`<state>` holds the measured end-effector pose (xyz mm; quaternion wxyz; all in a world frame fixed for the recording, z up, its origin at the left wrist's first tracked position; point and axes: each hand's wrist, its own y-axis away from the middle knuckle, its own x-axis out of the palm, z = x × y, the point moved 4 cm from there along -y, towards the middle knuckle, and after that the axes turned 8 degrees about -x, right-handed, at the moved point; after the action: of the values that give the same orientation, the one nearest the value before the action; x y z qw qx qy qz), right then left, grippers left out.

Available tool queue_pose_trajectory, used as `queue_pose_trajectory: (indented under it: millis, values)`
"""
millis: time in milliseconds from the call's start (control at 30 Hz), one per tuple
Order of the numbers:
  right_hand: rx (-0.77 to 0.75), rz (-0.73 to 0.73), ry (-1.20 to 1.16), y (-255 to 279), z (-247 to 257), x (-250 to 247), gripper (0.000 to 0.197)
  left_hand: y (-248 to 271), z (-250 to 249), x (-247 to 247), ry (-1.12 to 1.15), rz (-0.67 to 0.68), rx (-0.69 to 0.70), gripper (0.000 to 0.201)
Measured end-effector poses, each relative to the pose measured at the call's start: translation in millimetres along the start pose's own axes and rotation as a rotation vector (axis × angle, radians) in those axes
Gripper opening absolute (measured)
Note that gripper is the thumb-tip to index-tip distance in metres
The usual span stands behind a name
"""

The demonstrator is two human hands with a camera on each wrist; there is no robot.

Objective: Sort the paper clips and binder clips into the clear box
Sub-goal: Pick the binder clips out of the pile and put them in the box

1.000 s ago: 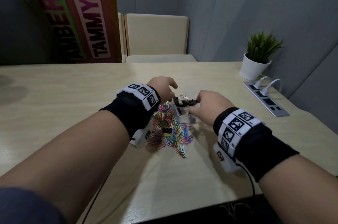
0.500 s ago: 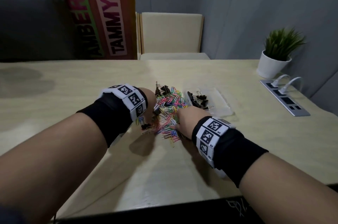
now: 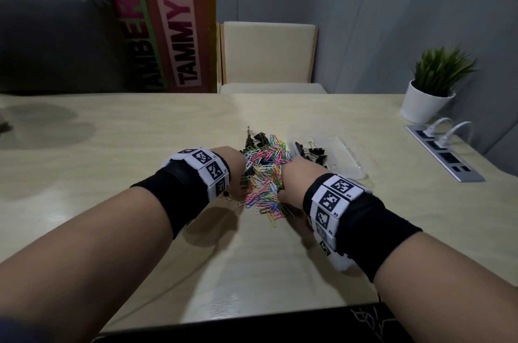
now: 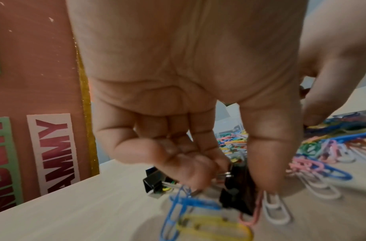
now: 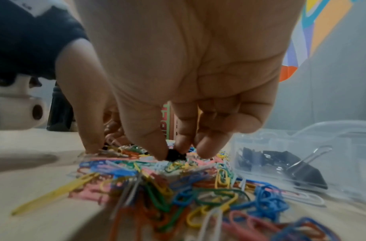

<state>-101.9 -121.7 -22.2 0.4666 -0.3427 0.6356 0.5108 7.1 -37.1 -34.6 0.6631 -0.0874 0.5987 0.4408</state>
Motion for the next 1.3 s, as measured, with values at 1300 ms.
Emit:
queue_pose_trajectory:
  millis: [1300]
  values:
    - [0.498, -0.339, -0.334, 15, -91, -6, 0.035, 9, -19, -61, 0.340, -0.302, 0.052, 0.042]
